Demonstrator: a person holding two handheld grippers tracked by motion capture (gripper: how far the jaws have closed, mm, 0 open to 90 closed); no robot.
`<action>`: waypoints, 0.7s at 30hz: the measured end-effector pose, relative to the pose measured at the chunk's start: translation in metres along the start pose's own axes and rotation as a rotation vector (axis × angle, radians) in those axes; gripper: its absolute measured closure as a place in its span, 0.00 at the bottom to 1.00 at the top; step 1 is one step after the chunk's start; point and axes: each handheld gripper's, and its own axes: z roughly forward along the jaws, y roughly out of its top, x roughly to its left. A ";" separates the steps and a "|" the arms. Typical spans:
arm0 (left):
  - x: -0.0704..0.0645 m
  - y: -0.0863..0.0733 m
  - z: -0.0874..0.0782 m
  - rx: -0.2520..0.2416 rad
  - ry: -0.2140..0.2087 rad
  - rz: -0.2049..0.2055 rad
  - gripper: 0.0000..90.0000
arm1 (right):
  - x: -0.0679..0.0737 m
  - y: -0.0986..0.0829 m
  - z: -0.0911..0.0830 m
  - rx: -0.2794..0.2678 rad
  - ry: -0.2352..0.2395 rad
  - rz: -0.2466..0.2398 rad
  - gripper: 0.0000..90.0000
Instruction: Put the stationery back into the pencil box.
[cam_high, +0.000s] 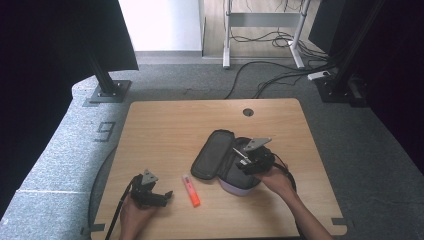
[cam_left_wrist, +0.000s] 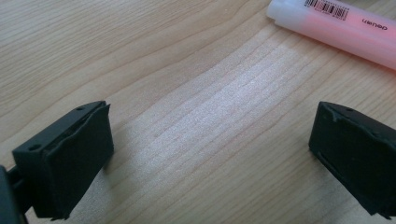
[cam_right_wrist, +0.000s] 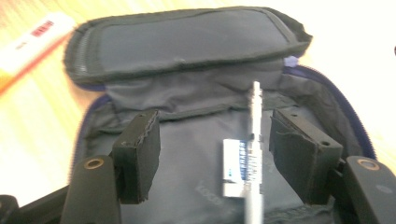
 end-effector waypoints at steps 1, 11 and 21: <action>0.000 0.000 0.000 0.000 0.000 0.000 0.00 | 0.002 0.001 -0.001 -0.001 0.009 -0.005 0.36; 0.000 0.000 0.000 0.001 -0.001 0.002 0.00 | 0.024 0.005 -0.004 -0.013 0.064 -0.021 0.35; 0.000 0.000 0.000 0.001 -0.001 0.002 0.00 | 0.045 0.007 -0.002 -0.020 0.119 -0.035 0.37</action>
